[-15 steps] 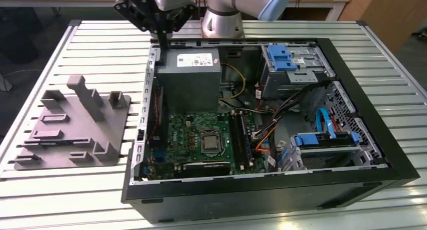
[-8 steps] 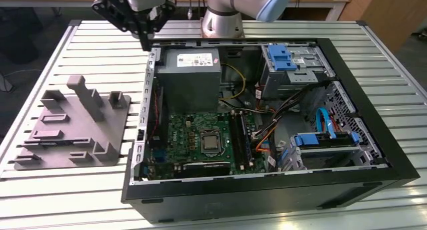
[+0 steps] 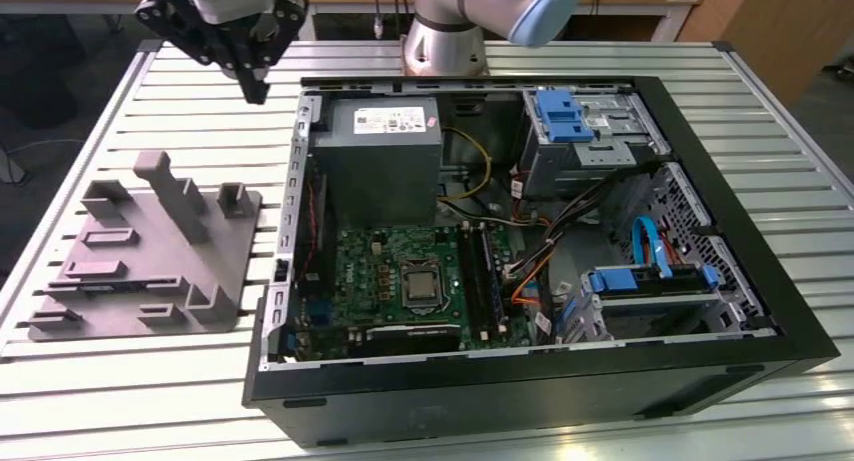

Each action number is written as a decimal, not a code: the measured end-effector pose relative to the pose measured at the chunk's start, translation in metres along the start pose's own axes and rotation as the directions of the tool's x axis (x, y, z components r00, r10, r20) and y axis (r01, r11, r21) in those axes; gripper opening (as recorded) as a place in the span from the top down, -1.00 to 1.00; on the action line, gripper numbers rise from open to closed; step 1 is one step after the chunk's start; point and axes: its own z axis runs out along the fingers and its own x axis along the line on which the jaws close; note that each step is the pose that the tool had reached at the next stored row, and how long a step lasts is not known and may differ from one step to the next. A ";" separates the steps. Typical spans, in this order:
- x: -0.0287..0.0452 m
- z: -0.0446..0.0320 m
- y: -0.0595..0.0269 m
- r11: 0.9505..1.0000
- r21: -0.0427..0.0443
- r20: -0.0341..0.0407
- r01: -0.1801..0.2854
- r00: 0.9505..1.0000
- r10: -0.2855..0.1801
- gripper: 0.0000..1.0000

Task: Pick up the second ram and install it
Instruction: 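Reach for the second ram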

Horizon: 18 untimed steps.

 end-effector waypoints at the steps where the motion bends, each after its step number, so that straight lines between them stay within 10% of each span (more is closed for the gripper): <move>1: 0.0036 0.0000 -0.0003 1.000 0.000 0.000 0.000 1.000 0.000 0.80; 18: 0.0566 -0.0002 -0.0045 1.000 0.000 0.000 0.000 1.000 0.000 0.80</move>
